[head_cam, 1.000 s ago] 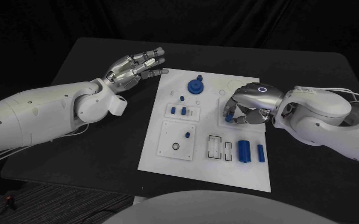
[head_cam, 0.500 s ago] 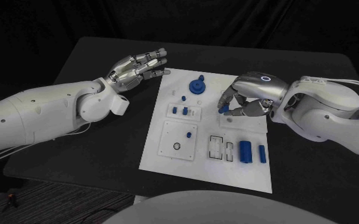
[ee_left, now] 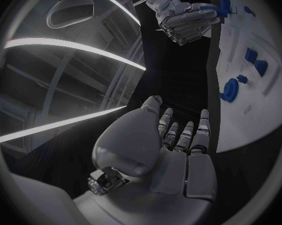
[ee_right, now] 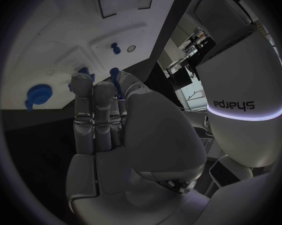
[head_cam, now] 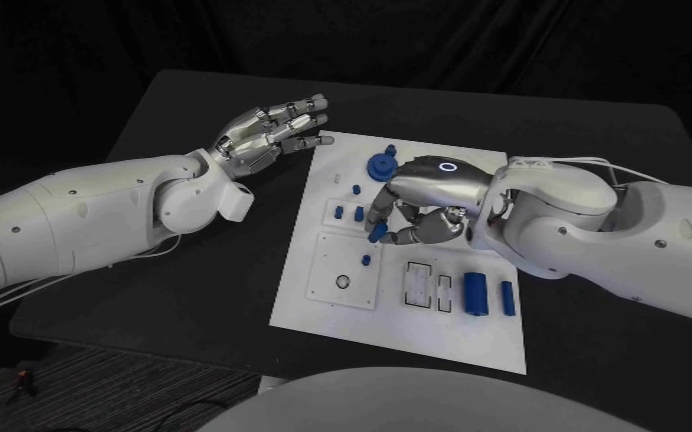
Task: Assemble the parts on the task board
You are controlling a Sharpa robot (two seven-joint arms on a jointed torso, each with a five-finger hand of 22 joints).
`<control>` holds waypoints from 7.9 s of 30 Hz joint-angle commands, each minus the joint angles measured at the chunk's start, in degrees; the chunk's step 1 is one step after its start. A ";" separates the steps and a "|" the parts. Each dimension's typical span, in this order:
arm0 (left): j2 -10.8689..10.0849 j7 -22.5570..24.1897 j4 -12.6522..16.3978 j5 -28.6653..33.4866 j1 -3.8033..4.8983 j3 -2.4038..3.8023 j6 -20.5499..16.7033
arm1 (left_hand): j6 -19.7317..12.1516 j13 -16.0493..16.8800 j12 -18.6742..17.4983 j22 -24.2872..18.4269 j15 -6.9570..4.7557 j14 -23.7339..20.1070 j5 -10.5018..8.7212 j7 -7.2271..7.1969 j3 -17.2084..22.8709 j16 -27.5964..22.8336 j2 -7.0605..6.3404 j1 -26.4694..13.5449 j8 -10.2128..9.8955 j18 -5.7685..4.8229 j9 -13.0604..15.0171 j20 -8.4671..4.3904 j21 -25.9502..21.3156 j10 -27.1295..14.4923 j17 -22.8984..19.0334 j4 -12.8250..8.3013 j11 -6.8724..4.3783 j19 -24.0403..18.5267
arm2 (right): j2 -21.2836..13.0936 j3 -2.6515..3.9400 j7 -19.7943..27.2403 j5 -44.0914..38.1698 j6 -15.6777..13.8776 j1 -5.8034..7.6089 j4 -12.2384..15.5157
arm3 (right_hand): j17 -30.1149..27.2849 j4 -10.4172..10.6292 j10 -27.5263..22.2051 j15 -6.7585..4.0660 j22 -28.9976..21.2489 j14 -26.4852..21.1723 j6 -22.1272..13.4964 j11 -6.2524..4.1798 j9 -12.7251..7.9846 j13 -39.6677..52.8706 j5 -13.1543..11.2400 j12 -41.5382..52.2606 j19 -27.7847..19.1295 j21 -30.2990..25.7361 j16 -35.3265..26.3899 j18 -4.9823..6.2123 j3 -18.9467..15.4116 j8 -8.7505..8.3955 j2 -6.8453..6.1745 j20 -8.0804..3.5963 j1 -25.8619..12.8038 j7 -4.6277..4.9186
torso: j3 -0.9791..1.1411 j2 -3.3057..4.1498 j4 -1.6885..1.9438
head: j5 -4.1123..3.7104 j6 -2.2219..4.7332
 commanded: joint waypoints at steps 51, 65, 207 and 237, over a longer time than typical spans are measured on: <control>1.26 0.25 -1.34 0.38 -0.46 0.06 1.78 | -0.02 0.02 0.09 -0.37 0.27 -0.46 0.25 0.22 0.73 0.26 0.20 0.42 0.12 0.06 -0.01 -0.07 -0.28 0.08 0.00 -0.25 0.49 -0.23 | 9.97 0.04 0.53 -11.49 5.95 -5.31 -4.29 | 5.89 -0.55 -0.31 0.33 5.40 2.28 -0.59 0.49 2.05 0.07 0.91 -1.84 1.54 7.97 5.95 -2.10 1.65 -1.31 -0.47 -0.01 -0.95 0.34 | 0.05 -0.05 -0.13 | 0.42 -0.01; 1.34 -0.08 -1.55 0.38 -0.50 0.06 1.89 | -0.22 0.02 0.08 -0.46 0.26 -0.50 0.18 0.23 0.88 0.25 0.19 0.37 0.07 0.04 -0.04 -0.08 -0.32 0.05 -0.01 -0.31 0.50 -0.29 | 10.41 0.04 0.54 -11.60 6.16 -5.75 -4.62 | 5.44 -0.63 -0.43 0.42 5.25 2.00 -0.80 0.60 1.99 0.08 0.68 -2.09 1.34 7.34 5.63 -2.02 1.87 -1.58 -0.62 0.04 -1.16 0.45 | 0.00 -0.02 -0.04 | 0.26 -0.01; 1.10 1.86 -0.74 0.38 -3.60 0.06 0.98 | -0.67 -0.01 0.05 -3.06 -0.40 -2.06 0.07 0.38 3.20 -0.15 -0.74 -1.02 0.14 0.06 -0.09 -0.15 -1.43 -0.29 -0.14 -1.17 0.70 -2.63 | -15.85 -0.05 -39.37 8.97 14.66 -7.49 5.77 | 27.90 6.68 19.18 -4.86 11.12 8.16 -9.77 -5.58 28.03 86.36 -14.78 82.72 6.03 46.78 28.44 -6.39 -19.07 20.14 7.18 -4.34 -35.81 -5.07 | -0.81 -7.97 -0.46 | -4.63 -0.01; 1.22 1.09 -1.02 0.38 -4.04 0.06 1.90 | -0.93 -0.03 -0.01 -2.87 -0.07 -1.88 0.15 0.36 3.47 0.05 -0.77 -1.08 0.10 0.11 -0.12 -0.07 -1.29 -0.36 -0.10 -1.28 0.69 -2.33 | -13.07 -0.05 -39.93 7.84 17.15 -11.42 3.39 | 25.08 4.67 19.18 -4.56 10.54 7.64 -11.56 -5.58 28.88 86.36 -12.35 82.72 5.31 44.99 26.97 -5.99 -17.86 19.20 5.86 -4.18 -32.49 -4.88 | -0.89 -8.42 -0.56 | -4.55 -0.01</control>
